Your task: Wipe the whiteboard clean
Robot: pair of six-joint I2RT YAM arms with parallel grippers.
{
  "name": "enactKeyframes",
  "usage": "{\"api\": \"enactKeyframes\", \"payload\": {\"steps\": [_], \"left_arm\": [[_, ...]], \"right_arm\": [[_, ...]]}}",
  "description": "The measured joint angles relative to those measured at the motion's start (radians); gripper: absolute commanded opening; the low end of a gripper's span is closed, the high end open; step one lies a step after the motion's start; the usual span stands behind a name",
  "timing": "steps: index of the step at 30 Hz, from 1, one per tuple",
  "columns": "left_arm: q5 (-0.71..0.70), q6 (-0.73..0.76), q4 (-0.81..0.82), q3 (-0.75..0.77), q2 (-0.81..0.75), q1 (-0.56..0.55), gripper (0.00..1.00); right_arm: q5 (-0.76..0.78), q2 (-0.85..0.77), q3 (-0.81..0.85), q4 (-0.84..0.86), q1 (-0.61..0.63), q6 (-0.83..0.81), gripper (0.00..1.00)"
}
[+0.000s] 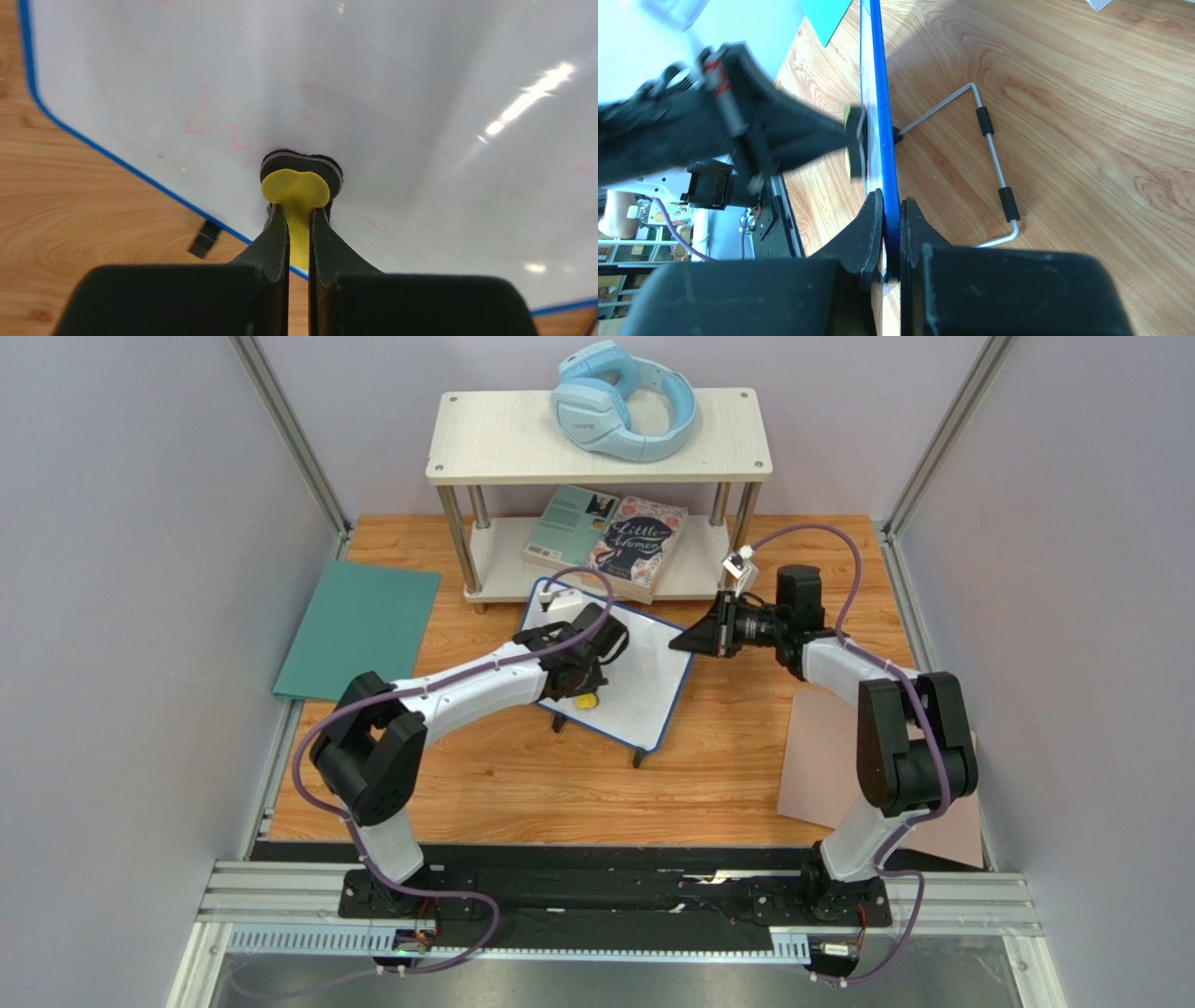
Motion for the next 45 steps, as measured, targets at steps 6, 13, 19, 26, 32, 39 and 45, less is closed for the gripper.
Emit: {"api": "enactKeyframes", "payload": {"steps": [6,13,19,26,32,39,45], "left_arm": [[-0.021,-0.049,-0.023,-0.089,-0.034,0.108,0.0],[0.002,-0.04,-0.039,-0.074,-0.027,0.167,0.0],[-0.005,0.021,-0.087,0.023,0.036,0.146,0.0],[-0.054,0.033,-0.081,0.095,0.068,0.028,0.0],[-0.093,0.022,-0.087,0.163,0.11,-0.093,0.0],[-0.06,-0.011,-0.045,0.115,0.077,-0.06,0.0],[0.017,-0.017,0.049,-0.032,-0.016,0.113,0.0]], "right_arm": [[-0.005,0.0,0.001,-0.003,0.002,0.004,0.0],[-0.004,0.0,0.001,-0.013,0.013,0.003,0.0],[-0.003,0.0,0.001,-0.025,0.009,0.003,0.0],[-0.004,0.0,0.001,-0.027,0.004,-0.003,0.0],[-0.003,0.0,0.001,-0.031,0.001,-0.013,0.0],[-0.002,0.001,0.001,-0.034,0.002,-0.019,0.0],[0.002,0.001,0.001,-0.028,0.011,-0.018,0.0]]}}
